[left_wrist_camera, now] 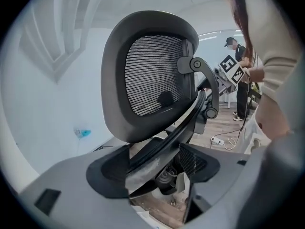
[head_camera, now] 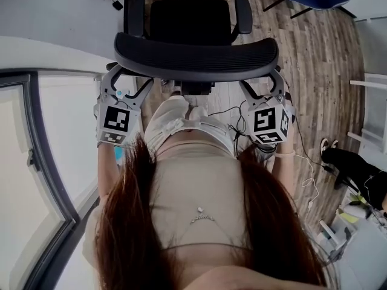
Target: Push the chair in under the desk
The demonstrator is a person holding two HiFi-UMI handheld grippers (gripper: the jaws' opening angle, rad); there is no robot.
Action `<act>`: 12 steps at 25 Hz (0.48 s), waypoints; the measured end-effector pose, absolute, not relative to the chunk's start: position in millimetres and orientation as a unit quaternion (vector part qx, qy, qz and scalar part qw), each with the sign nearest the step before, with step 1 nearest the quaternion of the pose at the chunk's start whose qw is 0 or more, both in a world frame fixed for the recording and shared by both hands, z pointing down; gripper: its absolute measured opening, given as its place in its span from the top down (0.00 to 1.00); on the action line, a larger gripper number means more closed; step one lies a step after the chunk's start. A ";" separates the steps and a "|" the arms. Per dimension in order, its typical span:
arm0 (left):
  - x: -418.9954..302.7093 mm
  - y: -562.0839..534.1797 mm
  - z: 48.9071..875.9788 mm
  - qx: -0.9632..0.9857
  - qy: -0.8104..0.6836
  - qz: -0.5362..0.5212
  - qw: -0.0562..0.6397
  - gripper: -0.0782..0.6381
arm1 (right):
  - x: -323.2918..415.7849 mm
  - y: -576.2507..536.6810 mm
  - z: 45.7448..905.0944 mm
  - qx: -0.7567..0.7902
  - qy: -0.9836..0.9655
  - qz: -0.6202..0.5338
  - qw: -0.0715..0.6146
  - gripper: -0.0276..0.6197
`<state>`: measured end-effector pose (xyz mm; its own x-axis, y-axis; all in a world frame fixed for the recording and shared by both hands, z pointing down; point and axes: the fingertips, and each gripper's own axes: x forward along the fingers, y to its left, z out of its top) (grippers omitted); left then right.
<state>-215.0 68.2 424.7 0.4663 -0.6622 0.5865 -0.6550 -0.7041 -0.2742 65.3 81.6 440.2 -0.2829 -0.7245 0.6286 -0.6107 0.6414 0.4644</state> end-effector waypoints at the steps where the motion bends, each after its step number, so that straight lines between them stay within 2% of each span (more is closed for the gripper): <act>1: -215.2 65.4 424.7 -0.857 0.384 -0.344 0.004 0.44 | 65.2 78.7 440.3 0.419 -0.798 -0.066 0.428 0.46; 12: -210.4 30.1 424.4 -0.857 0.379 -0.348 0.012 0.44 | 69.8 49.1 440.2 0.427 -0.792 -0.065 0.431 0.46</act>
<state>-210.4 30.1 424.4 0.4703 -0.6584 0.5876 -0.6417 -0.7123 -0.2845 69.8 49.1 440.2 -0.2643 -0.7333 0.6265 -0.6207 0.6265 0.4714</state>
